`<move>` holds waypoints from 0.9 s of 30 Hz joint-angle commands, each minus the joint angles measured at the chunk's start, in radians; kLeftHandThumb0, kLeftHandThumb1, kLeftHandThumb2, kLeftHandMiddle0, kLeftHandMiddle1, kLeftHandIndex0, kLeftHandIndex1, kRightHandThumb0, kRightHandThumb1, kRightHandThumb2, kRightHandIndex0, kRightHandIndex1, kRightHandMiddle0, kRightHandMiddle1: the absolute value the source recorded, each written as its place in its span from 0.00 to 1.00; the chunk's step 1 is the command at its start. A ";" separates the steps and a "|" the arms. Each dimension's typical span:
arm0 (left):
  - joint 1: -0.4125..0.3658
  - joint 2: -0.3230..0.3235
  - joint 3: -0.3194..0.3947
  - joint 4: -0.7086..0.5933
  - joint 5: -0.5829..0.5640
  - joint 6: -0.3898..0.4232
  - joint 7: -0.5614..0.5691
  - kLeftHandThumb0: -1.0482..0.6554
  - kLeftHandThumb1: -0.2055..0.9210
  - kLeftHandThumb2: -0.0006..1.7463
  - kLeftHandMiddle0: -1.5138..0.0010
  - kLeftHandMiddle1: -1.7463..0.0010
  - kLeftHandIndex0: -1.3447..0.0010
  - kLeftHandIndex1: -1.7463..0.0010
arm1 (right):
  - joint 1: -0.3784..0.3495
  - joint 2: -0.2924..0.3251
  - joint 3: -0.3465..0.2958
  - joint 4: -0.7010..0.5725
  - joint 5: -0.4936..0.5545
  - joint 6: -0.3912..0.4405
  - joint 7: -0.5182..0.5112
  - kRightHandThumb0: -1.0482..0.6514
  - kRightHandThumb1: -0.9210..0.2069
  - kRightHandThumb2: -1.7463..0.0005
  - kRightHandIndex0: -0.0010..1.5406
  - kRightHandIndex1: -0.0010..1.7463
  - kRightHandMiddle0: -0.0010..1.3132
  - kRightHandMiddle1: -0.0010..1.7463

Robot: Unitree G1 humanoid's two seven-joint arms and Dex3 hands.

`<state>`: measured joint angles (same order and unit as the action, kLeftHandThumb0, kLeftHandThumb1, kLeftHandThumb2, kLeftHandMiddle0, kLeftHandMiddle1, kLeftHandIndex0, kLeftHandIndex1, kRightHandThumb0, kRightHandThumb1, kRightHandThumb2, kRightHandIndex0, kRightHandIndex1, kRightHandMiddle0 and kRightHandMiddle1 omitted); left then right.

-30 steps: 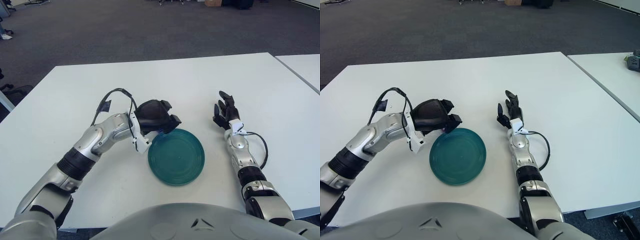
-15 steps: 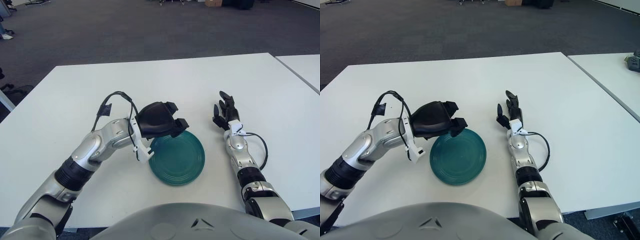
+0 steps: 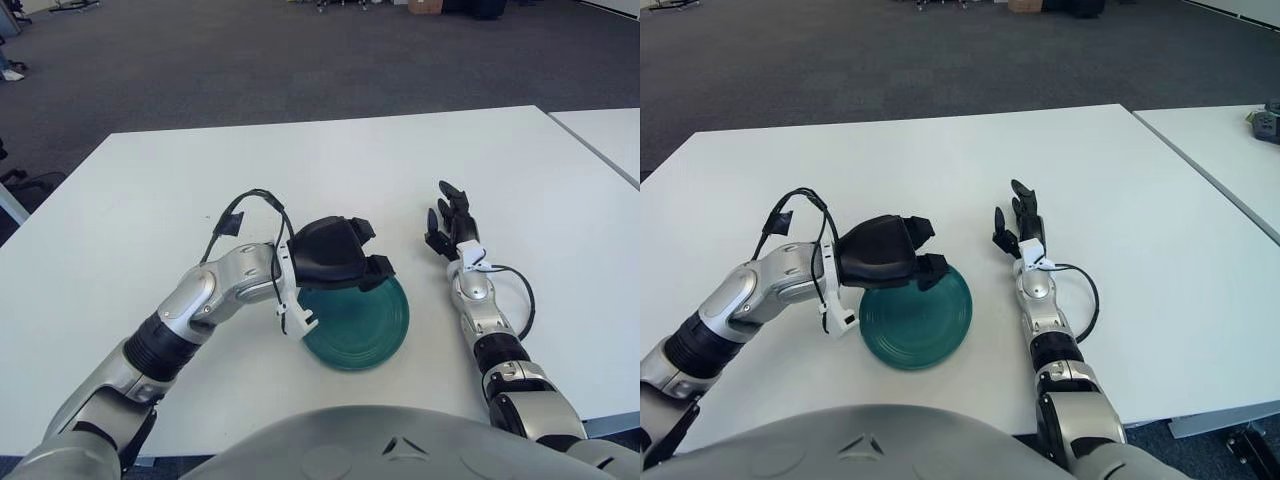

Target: Put the gum into the plate.

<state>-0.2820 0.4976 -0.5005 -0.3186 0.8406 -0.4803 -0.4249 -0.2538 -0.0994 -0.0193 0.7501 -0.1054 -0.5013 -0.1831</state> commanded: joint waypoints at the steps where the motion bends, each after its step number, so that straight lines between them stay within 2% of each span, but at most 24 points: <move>1: -0.022 -0.003 -0.001 -0.002 0.004 -0.007 -0.015 0.62 0.51 0.63 0.58 0.10 0.56 0.18 | 0.046 0.026 0.001 0.033 0.012 0.034 0.018 0.23 0.00 0.56 0.15 0.00 0.00 0.29; 6: -0.021 0.001 0.004 -0.028 -0.012 -0.028 -0.027 0.62 0.50 0.63 0.55 0.13 0.57 0.17 | 0.096 0.047 0.008 -0.081 0.014 0.077 0.016 0.24 0.00 0.56 0.14 0.00 0.00 0.28; 8: -0.024 0.003 0.004 -0.031 -0.017 -0.038 -0.033 0.61 0.50 0.62 0.54 0.14 0.58 0.16 | 0.096 0.048 0.005 -0.087 0.016 0.088 0.015 0.24 0.00 0.56 0.14 0.00 0.00 0.28; 12: -0.056 0.009 -0.010 -0.017 -0.014 -0.071 -0.058 0.61 0.51 0.62 0.53 0.15 0.58 0.16 | 0.120 0.053 0.011 -0.153 0.000 0.129 0.005 0.25 0.00 0.57 0.14 0.00 0.00 0.27; 17: -0.064 -0.003 -0.008 -0.006 -0.012 -0.062 -0.083 0.61 0.52 0.61 0.52 0.17 0.59 0.16 | 0.148 0.055 0.020 -0.226 -0.018 0.182 -0.002 0.25 0.00 0.57 0.15 0.00 0.00 0.27; 23: -0.054 -0.008 0.020 0.028 0.002 -0.069 -0.021 0.61 0.53 0.59 0.53 0.17 0.58 0.17 | 0.171 0.060 0.023 -0.284 -0.021 0.217 -0.008 0.25 0.00 0.57 0.16 0.01 0.00 0.27; 24: -0.074 0.000 0.037 0.063 -0.001 -0.082 0.006 0.61 0.53 0.59 0.53 0.17 0.58 0.17 | 0.178 0.061 0.025 -0.295 -0.019 0.216 -0.006 0.25 0.00 0.57 0.16 0.01 0.00 0.27; 27: -0.079 -0.002 0.077 0.097 0.007 -0.073 0.071 0.61 0.54 0.61 0.57 0.11 0.59 0.17 | 0.190 0.062 0.027 -0.315 -0.009 0.205 0.007 0.25 0.00 0.57 0.17 0.01 0.00 0.27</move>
<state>-0.3382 0.4851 -0.4744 -0.2568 0.8354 -0.5642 -0.4132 -0.1004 -0.0459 0.0034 0.4352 -0.1150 -0.3219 -0.1889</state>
